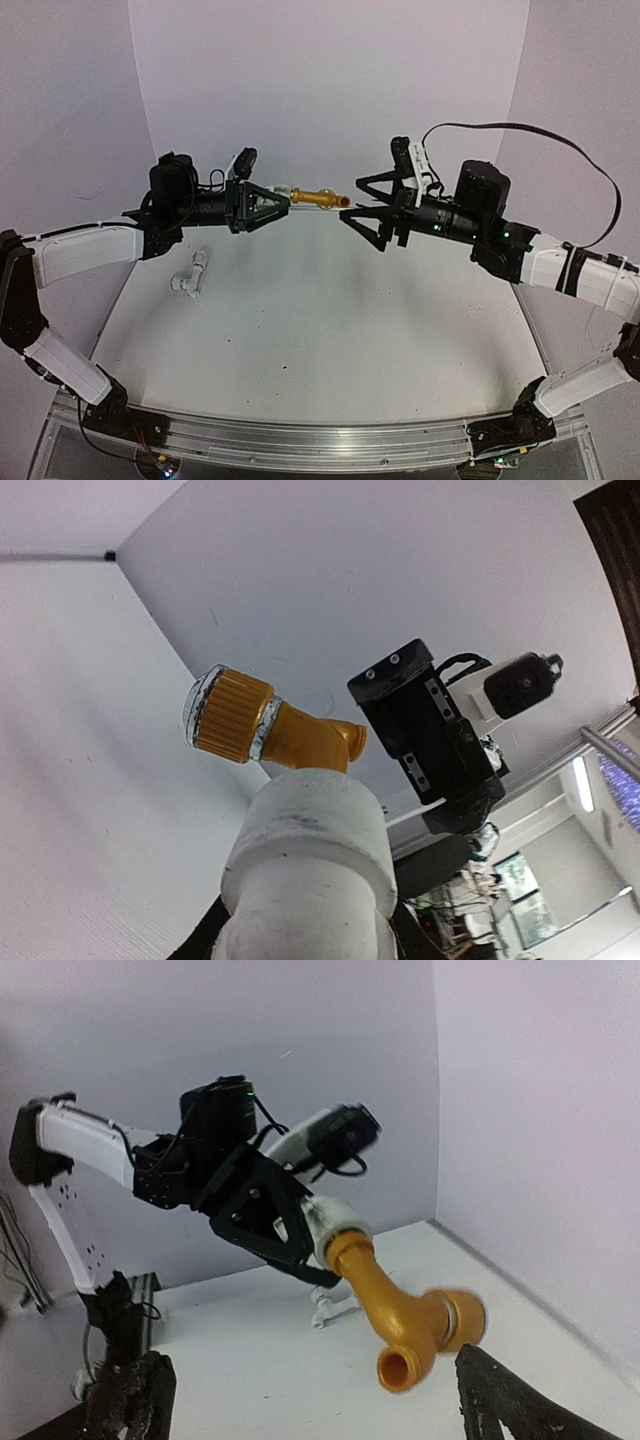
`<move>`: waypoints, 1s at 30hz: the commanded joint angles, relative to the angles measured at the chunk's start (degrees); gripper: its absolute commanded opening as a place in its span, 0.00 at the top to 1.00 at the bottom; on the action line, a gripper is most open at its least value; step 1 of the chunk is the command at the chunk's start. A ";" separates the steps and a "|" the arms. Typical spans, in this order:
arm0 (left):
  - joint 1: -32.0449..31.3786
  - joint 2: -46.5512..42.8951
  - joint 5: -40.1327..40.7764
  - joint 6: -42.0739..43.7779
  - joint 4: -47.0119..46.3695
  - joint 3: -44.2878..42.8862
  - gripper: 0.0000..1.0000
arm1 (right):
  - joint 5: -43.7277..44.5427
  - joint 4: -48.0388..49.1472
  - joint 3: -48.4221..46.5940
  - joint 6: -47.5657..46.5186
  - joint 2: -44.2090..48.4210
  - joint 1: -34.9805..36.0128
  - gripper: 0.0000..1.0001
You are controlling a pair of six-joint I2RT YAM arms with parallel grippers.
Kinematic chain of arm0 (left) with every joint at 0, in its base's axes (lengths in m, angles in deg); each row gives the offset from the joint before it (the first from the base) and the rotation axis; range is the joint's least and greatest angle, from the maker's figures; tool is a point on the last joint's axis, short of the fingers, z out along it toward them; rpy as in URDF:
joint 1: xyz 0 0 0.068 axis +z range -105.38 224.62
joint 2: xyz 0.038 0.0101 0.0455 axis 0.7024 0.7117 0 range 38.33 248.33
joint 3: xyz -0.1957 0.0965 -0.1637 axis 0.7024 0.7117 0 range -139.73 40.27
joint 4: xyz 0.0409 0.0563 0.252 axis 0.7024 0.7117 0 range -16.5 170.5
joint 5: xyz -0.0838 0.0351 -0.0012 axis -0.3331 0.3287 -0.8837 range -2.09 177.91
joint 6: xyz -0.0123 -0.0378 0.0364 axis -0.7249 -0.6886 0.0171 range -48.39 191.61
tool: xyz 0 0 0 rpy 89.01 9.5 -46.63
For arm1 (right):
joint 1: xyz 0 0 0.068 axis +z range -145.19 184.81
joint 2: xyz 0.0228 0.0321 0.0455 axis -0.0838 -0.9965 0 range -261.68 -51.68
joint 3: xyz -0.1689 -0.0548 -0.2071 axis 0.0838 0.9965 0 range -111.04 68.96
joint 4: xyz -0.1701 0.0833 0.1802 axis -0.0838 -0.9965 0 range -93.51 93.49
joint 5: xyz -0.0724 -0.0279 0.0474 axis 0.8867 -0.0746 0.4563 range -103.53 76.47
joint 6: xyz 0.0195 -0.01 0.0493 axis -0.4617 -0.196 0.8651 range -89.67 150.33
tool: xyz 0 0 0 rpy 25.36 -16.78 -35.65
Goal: Install the water faucets
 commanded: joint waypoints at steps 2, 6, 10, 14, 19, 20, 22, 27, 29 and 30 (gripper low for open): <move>-0.25 0.21 -8.82 -17.15 -2.08 -0.15 1.00 | 2.05 -2.37 -5.03 -31.92 -5.07 0.84 0.02; -0.38 -1.29 -8.37 -15.47 -2.08 0.47 1.00 | 0.03 -2.28 -10.95 -30.17 -12.71 0.86 0.04; -0.59 -1.47 -8.54 -11.66 -2.08 -0.16 1.00 | -1.85 -1.31 -15.67 -19.03 -17.53 0.86 0.30; -0.69 -3.79 -6.61 2.23 -2.08 1.69 1.00 | -4.02 -0.28 -18.78 2.88 -19.63 -0.28 0.79; -1.02 -9.78 0.77 46.21 -2.08 7.93 1.00 | -21.23 8.60 -22.14 54.26 -25.79 -3.59 1.00; -1.03 -9.92 2.91 52.36 -2.08 8.23 1.00 | -24.19 12.45 -22.13 63.82 -27.01 -3.61 1.00; -1.04 -9.18 11.47 65.58 -2.08 8.44 1.00 | -25.46 44.16 -18.08 98.06 -31.18 -3.28 0.91; 0.83 -5.04 14.79 56.42 -2.08 1.65 1.00 | -20.59 57.23 -11.83 106.37 -27.74 -4.61 0.46; 2.19 -4.49 11.19 44.57 -1.85 0.34 1.00 | -21.76 43.47 -9.19 88.02 -22.65 -5.55 0.32; 2.66 -4.74 9.66 36.27 -1.74 0.55 1.00 | -21.23 34.62 -7.97 77.06 -18.45 -6.07 0.25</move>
